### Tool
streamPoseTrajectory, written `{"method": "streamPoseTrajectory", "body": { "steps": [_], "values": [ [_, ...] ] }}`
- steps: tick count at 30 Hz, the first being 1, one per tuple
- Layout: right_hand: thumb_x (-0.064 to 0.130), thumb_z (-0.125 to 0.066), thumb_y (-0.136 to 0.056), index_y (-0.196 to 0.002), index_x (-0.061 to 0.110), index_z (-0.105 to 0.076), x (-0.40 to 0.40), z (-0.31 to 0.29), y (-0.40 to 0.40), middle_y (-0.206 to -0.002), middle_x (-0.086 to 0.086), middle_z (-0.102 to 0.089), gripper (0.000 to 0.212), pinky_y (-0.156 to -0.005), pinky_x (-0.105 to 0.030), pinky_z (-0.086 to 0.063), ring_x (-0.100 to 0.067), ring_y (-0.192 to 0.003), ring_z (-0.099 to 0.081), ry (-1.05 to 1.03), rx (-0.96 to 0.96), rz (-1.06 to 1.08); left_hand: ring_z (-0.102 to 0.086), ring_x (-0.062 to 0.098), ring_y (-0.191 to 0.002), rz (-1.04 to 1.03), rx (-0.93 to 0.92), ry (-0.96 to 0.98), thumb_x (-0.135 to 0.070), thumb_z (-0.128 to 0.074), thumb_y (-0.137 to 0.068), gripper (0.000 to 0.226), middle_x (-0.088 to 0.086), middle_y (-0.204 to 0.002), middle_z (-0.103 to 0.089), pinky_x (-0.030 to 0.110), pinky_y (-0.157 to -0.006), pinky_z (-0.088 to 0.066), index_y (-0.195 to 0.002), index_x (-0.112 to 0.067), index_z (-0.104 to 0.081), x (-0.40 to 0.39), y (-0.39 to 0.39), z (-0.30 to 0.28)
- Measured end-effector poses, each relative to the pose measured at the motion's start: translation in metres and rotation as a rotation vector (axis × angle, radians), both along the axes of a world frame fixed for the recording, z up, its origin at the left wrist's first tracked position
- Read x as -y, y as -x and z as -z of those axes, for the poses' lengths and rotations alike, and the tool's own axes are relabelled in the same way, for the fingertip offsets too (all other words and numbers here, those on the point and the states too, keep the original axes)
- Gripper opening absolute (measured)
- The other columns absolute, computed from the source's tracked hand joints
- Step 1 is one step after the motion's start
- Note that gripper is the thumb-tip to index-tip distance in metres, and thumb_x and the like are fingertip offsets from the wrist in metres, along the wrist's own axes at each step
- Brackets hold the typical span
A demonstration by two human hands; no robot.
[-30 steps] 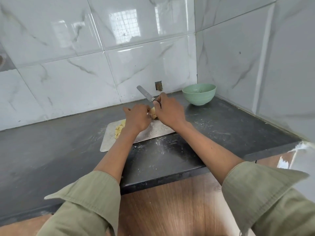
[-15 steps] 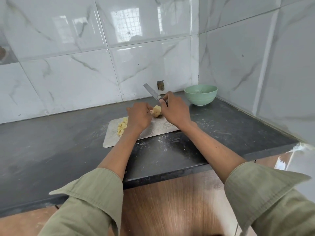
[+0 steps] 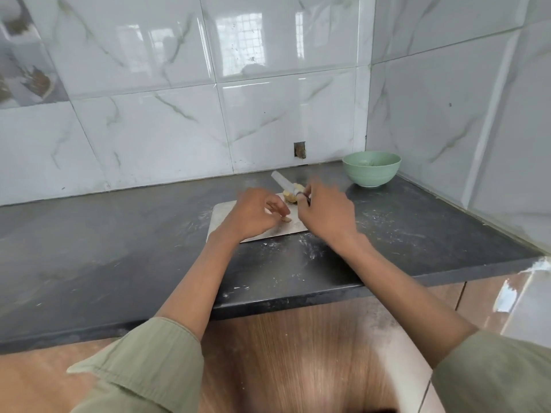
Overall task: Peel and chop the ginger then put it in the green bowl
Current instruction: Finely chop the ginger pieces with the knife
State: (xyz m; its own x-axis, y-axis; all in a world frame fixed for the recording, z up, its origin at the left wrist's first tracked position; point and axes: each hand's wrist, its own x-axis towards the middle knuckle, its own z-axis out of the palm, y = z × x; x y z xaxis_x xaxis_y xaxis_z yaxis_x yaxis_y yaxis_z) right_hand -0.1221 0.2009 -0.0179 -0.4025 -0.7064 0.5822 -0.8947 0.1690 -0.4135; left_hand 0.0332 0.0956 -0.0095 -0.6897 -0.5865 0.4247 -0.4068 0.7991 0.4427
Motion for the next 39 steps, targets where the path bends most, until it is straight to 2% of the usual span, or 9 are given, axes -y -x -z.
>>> {"method": "streamPoseTrajectory", "body": {
  "steps": [2,4,5,8,11,15,20,32,39],
  "values": [
    [0.039,-0.046,-0.1,-0.109,0.017,-0.057,-0.014,0.01,-0.009,-0.099,-0.007,-0.066,0.026,-0.068,-0.039,-0.041,-0.033,-0.091,-0.062,-0.044,-0.051,0.008,-0.07,-0.003,-0.087,-0.066,-0.022,0.032,-0.001,-0.061,-0.085,0.031,-0.014,-0.087,-0.078,0.014,-0.091,-0.052,-0.091,-0.022,-0.082,-0.001,0.0,-0.001],
    [0.039,-0.044,-0.101,-0.11,0.018,-0.057,-0.025,0.015,-0.015,-0.102,-0.009,-0.066,0.026,-0.069,-0.039,-0.038,-0.035,-0.093,-0.062,-0.078,-0.075,0.002,-0.067,-0.003,-0.083,-0.17,-0.056,0.082,-0.008,-0.064,-0.087,0.025,-0.015,-0.084,-0.075,-0.004,-0.081,-0.035,-0.09,-0.026,-0.08,-0.001,-0.001,-0.002],
    [0.038,-0.044,-0.101,-0.111,0.018,-0.056,-0.03,0.015,-0.018,-0.104,-0.01,-0.066,0.026,-0.069,-0.039,-0.037,-0.036,-0.095,-0.062,-0.092,-0.085,0.006,-0.065,-0.005,-0.08,-0.213,-0.062,0.088,-0.015,-0.069,-0.088,0.017,-0.016,-0.08,-0.073,-0.003,-0.076,-0.032,-0.087,-0.028,-0.079,0.001,-0.001,-0.002],
    [0.038,-0.044,-0.102,-0.113,0.017,-0.057,-0.038,0.015,-0.022,-0.109,-0.012,-0.065,0.027,-0.071,-0.04,-0.037,-0.037,-0.099,-0.061,-0.116,-0.102,0.035,-0.063,-0.005,-0.074,-0.252,-0.016,0.041,-0.04,-0.082,-0.08,0.014,-0.018,-0.069,-0.07,0.026,-0.082,-0.043,-0.073,-0.03,-0.075,0.006,0.003,0.004],
    [0.039,-0.044,-0.102,-0.113,0.017,-0.057,-0.039,0.014,-0.023,-0.112,-0.012,-0.065,0.027,-0.072,-0.039,-0.036,-0.037,-0.1,-0.06,-0.126,-0.088,0.044,-0.061,0.005,-0.083,-0.344,0.076,0.1,-0.056,-0.079,-0.078,0.027,-0.018,-0.073,-0.07,0.04,-0.088,-0.031,-0.071,-0.031,-0.074,0.006,0.011,0.01],
    [0.039,-0.047,-0.1,-0.111,0.021,-0.058,-0.038,0.013,-0.023,-0.111,-0.009,-0.066,0.023,-0.073,-0.038,-0.035,-0.035,-0.1,-0.06,-0.129,-0.057,0.027,-0.063,0.008,-0.093,-0.349,0.059,0.069,-0.051,-0.078,-0.079,0.017,-0.019,-0.079,-0.072,0.042,-0.094,-0.034,-0.078,-0.034,-0.079,0.007,0.013,0.01],
    [0.039,-0.05,-0.096,-0.111,0.024,-0.058,-0.039,0.014,-0.025,-0.111,-0.007,-0.064,0.022,-0.074,-0.038,-0.037,-0.034,-0.101,-0.06,-0.128,-0.041,0.01,-0.058,0.007,-0.096,-0.37,0.1,0.125,-0.045,-0.076,-0.085,0.006,-0.02,-0.085,-0.072,0.038,-0.078,-0.019,-0.086,-0.04,-0.079,0.005,0.011,0.008],
    [0.036,-0.048,-0.095,-0.12,0.031,-0.058,-0.037,0.016,-0.026,-0.108,-0.007,-0.067,0.027,-0.07,-0.037,-0.036,-0.031,-0.103,-0.061,-0.101,-0.064,-0.013,-0.053,0.006,-0.099,-0.394,0.107,0.125,-0.048,-0.077,-0.082,0.012,-0.02,-0.088,-0.072,0.039,-0.08,-0.022,-0.082,-0.037,-0.08,0.006,0.009,0.008],
    [0.038,-0.05,-0.095,-0.11,0.028,-0.059,-0.039,0.02,-0.027,-0.1,-0.008,-0.067,0.02,-0.07,-0.038,-0.039,-0.033,-0.098,-0.062,-0.1,-0.109,-0.035,-0.052,0.008,-0.1,-0.377,0.106,0.105,-0.047,-0.079,-0.082,0.008,-0.022,-0.081,-0.067,0.039,-0.08,-0.02,-0.082,-0.04,-0.081,0.006,0.009,0.007]
  ]
}}
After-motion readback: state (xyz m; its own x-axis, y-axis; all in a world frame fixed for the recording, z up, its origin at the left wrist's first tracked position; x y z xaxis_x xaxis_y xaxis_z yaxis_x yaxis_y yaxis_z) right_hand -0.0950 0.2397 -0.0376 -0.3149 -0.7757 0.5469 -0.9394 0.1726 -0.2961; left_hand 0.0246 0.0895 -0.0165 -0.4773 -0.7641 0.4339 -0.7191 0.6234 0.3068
